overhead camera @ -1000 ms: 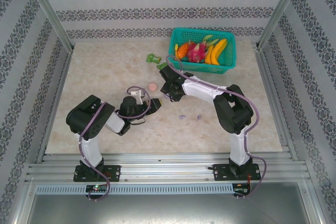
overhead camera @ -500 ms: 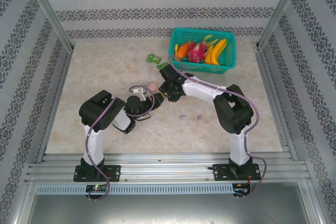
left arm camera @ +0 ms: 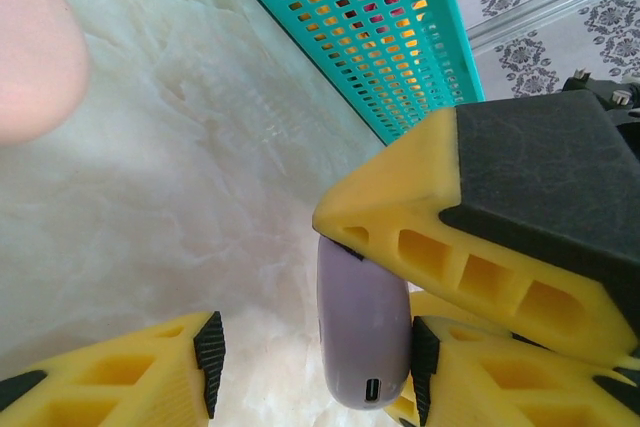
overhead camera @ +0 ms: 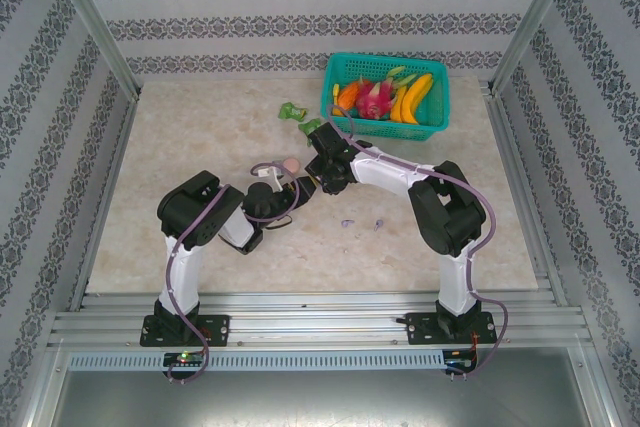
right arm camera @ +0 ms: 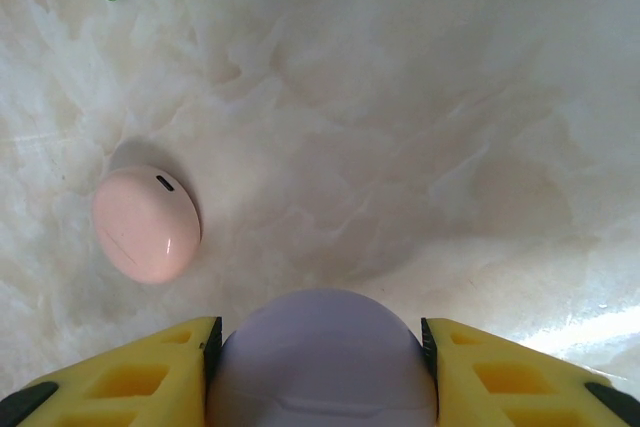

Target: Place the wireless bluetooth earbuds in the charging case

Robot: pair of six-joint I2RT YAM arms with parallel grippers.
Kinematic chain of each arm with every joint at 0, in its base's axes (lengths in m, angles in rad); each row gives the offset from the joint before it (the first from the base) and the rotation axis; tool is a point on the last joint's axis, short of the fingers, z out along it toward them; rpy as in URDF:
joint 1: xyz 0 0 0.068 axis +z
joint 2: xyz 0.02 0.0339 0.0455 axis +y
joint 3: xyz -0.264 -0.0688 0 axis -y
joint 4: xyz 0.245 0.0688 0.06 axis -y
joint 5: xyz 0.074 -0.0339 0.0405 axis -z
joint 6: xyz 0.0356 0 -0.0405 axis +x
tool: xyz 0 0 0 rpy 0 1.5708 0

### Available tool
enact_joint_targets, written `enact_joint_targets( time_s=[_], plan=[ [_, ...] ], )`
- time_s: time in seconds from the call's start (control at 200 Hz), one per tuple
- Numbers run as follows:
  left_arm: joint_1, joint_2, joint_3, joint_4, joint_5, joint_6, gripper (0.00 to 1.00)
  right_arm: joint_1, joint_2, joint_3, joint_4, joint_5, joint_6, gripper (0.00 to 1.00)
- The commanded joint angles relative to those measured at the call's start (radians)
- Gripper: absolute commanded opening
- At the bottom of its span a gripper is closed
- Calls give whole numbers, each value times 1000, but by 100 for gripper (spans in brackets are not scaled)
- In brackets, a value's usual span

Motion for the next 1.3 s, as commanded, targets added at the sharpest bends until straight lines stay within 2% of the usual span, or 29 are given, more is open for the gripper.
enact_joint_targets(
  time_s=[0.0, 0.719, 1.124, 1.294],
  plan=[
    [-25, 17, -10, 36, -21, -7, 55, 4, -27, -13, 10, -12, 38, 42],
    [-58, 18, -23, 34, -57, 1, 55, 10, -9, -2, 10, -13, 53, 42],
    [-47, 51, 41, 15, -57, -8, 52, 19, -31, -32, 22, -24, 55, 41],
    [-46, 61, 46, 14, -61, -11, 47, 22, -35, -43, 31, -28, 56, 41]
  ],
)
